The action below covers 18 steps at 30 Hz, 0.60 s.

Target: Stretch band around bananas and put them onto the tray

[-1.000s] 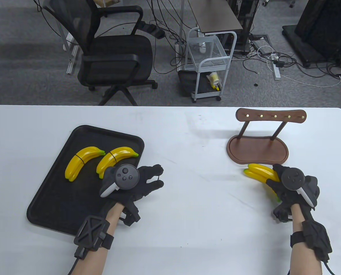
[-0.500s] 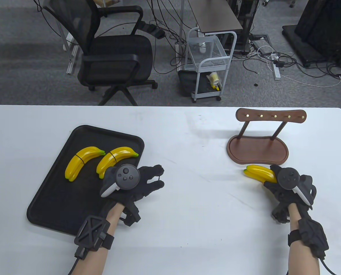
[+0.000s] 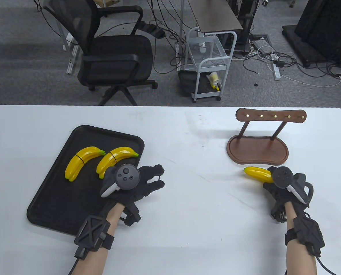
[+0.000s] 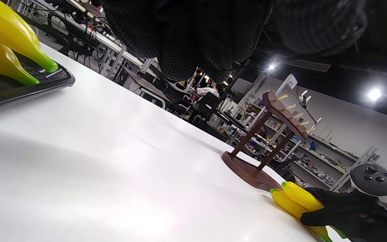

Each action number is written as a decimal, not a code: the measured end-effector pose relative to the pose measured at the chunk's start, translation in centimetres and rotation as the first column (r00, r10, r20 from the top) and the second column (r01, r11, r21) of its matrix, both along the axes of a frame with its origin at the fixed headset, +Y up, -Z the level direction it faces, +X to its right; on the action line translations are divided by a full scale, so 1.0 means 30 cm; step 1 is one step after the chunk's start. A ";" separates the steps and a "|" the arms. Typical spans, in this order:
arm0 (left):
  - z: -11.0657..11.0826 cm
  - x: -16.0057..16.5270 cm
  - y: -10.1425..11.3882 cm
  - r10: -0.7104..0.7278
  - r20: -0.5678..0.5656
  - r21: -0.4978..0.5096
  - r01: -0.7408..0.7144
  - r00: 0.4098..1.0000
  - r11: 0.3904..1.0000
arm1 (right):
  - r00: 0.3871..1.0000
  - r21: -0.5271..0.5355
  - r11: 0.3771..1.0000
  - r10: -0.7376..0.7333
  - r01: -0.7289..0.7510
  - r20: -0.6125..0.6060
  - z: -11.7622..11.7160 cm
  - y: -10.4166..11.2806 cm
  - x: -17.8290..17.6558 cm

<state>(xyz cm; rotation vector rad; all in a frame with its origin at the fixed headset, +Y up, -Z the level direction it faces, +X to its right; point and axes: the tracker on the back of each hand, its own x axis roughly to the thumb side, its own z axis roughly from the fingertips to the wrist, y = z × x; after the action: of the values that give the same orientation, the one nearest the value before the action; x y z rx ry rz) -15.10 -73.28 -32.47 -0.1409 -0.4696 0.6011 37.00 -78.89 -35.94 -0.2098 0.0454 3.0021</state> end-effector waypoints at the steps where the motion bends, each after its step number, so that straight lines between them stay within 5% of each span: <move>1: 0.000 0.000 0.000 0.000 0.000 0.000 0.000 1.000 1.000 | 1.000 0.006 1.000 0.004 -0.004 0.002 -0.001 0.000 0.000; 18: -0.001 0.001 0.000 0.013 0.001 0.000 -0.013 1.000 1.000 | 0.996 0.048 0.996 -0.080 0.081 -0.025 0.007 0.066 -0.031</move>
<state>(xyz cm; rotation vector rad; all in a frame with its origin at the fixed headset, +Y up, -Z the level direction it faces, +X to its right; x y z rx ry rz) -15.08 -73.28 -32.49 -0.1385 -0.4714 0.6135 36.08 -76.92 -35.73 -0.1648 -0.0172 2.9215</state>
